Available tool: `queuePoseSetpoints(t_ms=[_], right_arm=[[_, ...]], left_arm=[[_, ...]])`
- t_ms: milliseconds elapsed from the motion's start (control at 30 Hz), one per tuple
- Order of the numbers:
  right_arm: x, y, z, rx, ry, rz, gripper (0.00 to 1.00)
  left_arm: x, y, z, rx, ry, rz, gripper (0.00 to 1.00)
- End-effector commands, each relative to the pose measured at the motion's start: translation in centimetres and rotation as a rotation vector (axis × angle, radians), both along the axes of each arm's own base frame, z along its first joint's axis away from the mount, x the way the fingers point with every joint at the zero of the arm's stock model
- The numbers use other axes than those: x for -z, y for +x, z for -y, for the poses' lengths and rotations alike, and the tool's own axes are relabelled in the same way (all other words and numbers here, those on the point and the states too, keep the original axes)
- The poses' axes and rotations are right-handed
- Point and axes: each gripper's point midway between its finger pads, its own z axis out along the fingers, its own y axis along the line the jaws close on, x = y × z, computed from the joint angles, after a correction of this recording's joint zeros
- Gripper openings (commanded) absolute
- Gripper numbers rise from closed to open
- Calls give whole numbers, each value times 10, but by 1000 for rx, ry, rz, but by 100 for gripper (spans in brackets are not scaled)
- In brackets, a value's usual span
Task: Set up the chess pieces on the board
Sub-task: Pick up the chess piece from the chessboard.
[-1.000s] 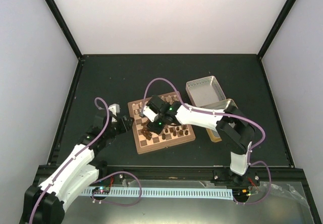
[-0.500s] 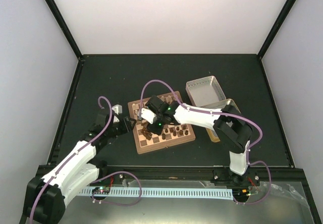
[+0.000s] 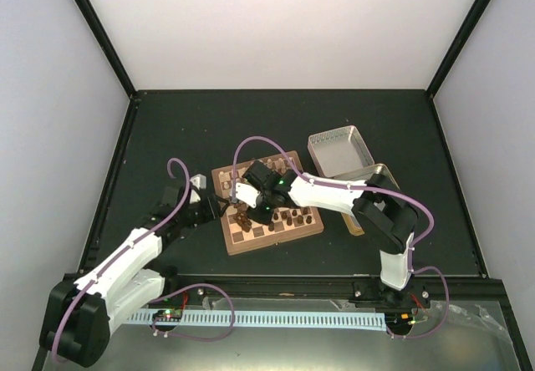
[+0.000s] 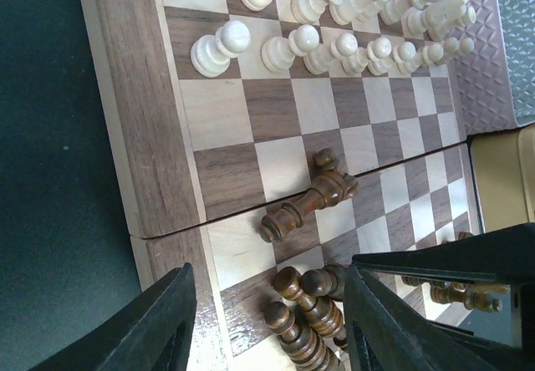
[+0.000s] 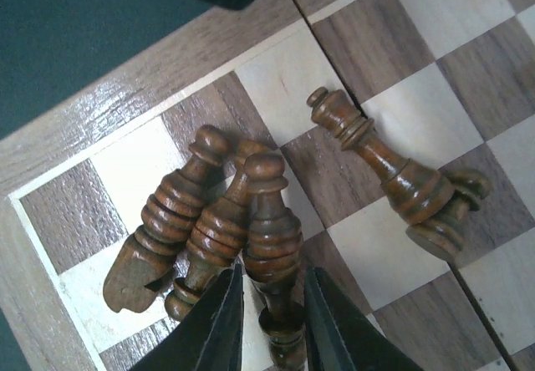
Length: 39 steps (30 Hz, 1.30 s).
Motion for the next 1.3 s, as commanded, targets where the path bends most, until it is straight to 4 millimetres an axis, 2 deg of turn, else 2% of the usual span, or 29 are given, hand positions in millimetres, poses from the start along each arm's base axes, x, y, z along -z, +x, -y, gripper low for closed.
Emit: queuePoseSetpoints(t_ms=[0, 400, 800, 1000, 1267], right_arm=[[-2, 1, 1, -32, 2, 38, 22], [9, 9, 4, -31, -35, 77, 24], [4, 9, 1, -46, -7, 102, 15], [10, 10, 5, -42, -32, 105, 22], [18, 14, 10, -28, -72, 113, 22]], left_arm=[[-8, 5, 6, 15, -42, 23, 50], [-7, 6, 10, 27, -54, 14, 50], [-9, 7, 11, 31, -60, 18, 50], [-10, 8, 11, 29, -61, 18, 50], [-10, 8, 12, 35, -64, 17, 50]])
